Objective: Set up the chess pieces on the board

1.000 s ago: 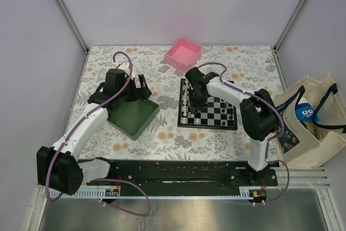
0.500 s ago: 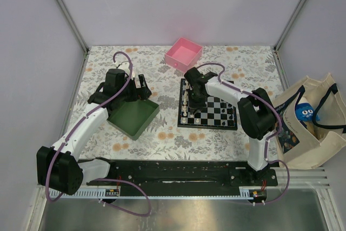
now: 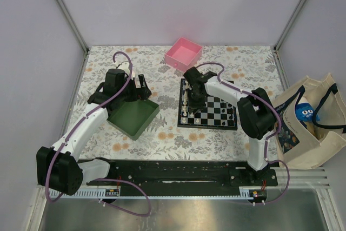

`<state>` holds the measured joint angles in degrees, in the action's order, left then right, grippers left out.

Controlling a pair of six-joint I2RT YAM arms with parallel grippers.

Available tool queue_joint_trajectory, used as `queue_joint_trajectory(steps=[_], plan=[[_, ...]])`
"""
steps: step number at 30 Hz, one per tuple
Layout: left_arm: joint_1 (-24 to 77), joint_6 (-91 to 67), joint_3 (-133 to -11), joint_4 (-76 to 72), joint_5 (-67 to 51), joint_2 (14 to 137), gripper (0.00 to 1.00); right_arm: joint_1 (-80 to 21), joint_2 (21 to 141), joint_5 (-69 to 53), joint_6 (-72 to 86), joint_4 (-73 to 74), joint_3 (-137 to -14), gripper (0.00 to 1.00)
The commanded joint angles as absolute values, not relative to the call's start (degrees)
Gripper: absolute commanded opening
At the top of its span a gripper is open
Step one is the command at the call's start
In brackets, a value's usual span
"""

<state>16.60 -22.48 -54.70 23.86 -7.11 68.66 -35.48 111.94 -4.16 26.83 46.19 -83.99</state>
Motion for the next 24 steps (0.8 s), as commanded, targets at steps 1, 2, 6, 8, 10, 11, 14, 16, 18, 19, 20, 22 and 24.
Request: queue_joint_trajectory(steps=[1, 2, 6, 8, 10, 11, 14, 16, 18, 19, 20, 22, 24], plan=[[16.7, -22.1, -54.9, 22.1, -6.8, 66.2, 0.99, -36.1, 110.7, -4.2, 26.3, 46.1, -84.7, 0.32], [16.6, -22.1, -54.9, 22.1, -6.8, 66.2, 0.99, -36.1, 110.4, -4.1, 26.2, 46.1, -84.7, 0.33], [16.6, -22.3, -55.1, 22.1, -7.1, 66.5, 0.99, -36.1, 108.9, -3.9, 25.8, 46.1, -84.9, 0.34], [16.7, -22.3, -55.1, 22.1, -7.4, 66.5, 0.99, -36.1, 108.1, -3.3, 25.7, 46.2, -84.9, 0.37], [16.6, -22.3, -55.0, 22.0, -7.5, 66.4, 0.99, -36.1, 107.6, -2.6, 25.6, 46.4, -84.8, 0.39], [16.6, -22.3, -55.0, 22.0, -7.5, 66.4, 0.99, -36.1, 107.3, -2.4, 25.5, 46.6, -84.7, 0.39], [16.6, -22.4, -54.9, 22.0, -7.5, 66.3, 0.99, -36.1, 106.1, -1.1, 25.6, 46.6, -84.0, 0.41], [16.6, -22.4, -54.8, 21.9, -7.6, 66.0, 0.99, -36.0, 105.3, -0.5, 25.7, 46.5, -83.5, 0.43], [16.6, -22.4, -54.9, 22.0, -7.4, 65.7, 0.99, -36.1, 104.5, -0.4, 25.7, 46.7, -83.1, 0.44], [16.6, -22.4, -54.8, 22.0, -7.3, 65.7, 0.99, -36.0, 104.2, -0.4, 25.8, 46.6, -83.1, 0.45], [16.6, -22.4, -54.8, 22.0, -7.4, 65.7, 0.99, -35.9, 103.7, -0.4, 25.8, 46.7, -82.9, 0.45], [16.7, -22.5, -54.8, 21.9, -7.3, 65.7, 0.99, -36.0, 103.1, -0.3, 25.8, 46.8, -82.5, 0.45], [16.7, -22.4, -54.8, 22.0, -7.5, 65.7, 0.99, -36.0, 102.5, -0.4, 25.9, 46.9, -82.0, 0.45]])
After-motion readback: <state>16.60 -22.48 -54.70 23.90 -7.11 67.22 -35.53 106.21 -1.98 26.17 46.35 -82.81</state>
